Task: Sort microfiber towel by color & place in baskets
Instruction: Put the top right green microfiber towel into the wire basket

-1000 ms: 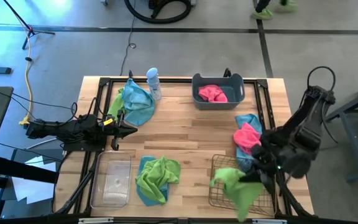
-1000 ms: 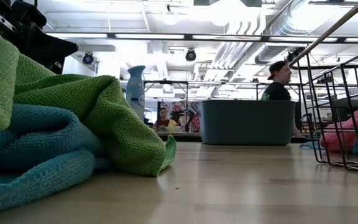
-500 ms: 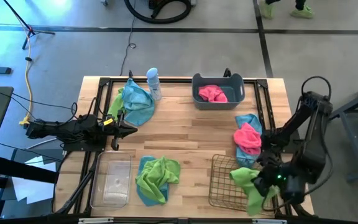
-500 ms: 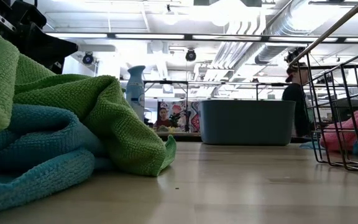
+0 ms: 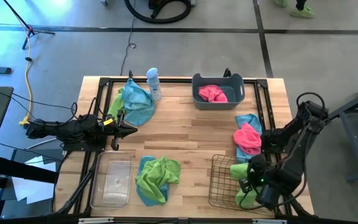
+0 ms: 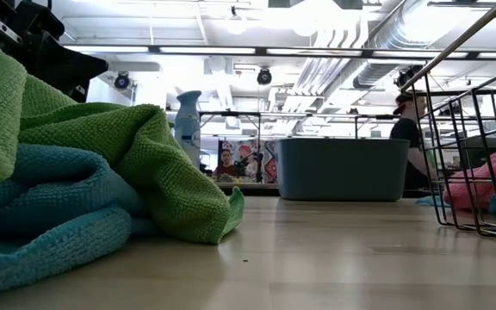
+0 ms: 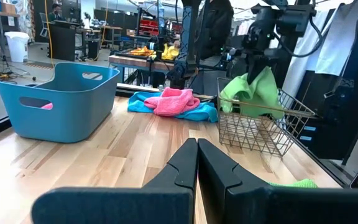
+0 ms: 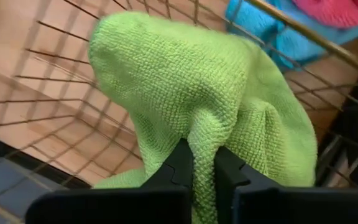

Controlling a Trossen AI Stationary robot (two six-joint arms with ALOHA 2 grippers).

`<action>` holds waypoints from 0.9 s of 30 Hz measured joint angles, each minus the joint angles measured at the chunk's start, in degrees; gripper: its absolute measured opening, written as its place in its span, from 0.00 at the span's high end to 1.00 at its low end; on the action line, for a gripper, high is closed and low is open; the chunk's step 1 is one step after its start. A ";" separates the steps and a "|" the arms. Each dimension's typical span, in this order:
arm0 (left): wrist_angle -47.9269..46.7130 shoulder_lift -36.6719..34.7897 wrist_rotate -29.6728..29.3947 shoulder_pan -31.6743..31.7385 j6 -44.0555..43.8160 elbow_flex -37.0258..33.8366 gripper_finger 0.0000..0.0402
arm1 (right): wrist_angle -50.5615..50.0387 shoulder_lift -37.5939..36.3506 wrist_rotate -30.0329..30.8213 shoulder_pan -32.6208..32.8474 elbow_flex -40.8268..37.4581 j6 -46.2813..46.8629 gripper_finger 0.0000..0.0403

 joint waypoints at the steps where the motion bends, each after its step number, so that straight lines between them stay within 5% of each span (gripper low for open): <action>1: -0.01 0.00 0.02 -0.01 0.00 0.01 1.00 | 0.01 0.40 -1.10 -0.30 0.00 -0.09 0.96; 13: 0.01 0.02 0.00 -0.02 0.00 0.01 1.00 | 7.80 2.38 -3.17 -3.35 -0.02 -6.32 0.92; 27: 0.02 0.00 0.00 0.00 0.02 0.02 1.00 | 6.09 2.34 -4.60 -6.45 -0.02 -4.78 0.73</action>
